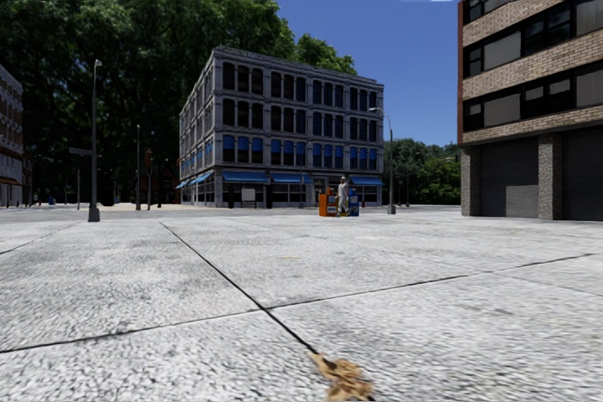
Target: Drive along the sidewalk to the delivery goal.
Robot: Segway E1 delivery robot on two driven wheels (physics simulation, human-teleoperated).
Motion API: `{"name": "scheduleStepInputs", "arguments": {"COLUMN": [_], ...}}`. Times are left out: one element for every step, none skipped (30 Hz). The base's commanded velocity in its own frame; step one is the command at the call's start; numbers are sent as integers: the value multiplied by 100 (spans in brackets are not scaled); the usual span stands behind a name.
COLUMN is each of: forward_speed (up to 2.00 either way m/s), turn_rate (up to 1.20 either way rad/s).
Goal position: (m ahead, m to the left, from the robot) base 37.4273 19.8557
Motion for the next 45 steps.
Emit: {"name": "scheduleStepInputs", "arguments": {"forward_speed": [200, 200, 200, 200, 200, 200, 200, 200, 200, 200, 200, 200, 200, 200, 200, 200, 200, 200, 200, 200, 200, 200, 200, 200, 200, 200, 200, 200, 200, 200, 200, 200, 200, 200, 200, 200, 200, 200, 200, 200, 200, 200, 200, 200, 200], "turn_rate": [-29, -29, -29, -29, -29, -29, -29, -29, -29, -29, -29, -29, -29, -29, -29, -29, -29, -29, -29, -29, -29, -29, -29, -29, -29, -29, -29, -29, -29, -29, -29, -29, -29, -29, -29, -29, -29, -29, -29, -29, -29, -29, -29, -29, -29]}}
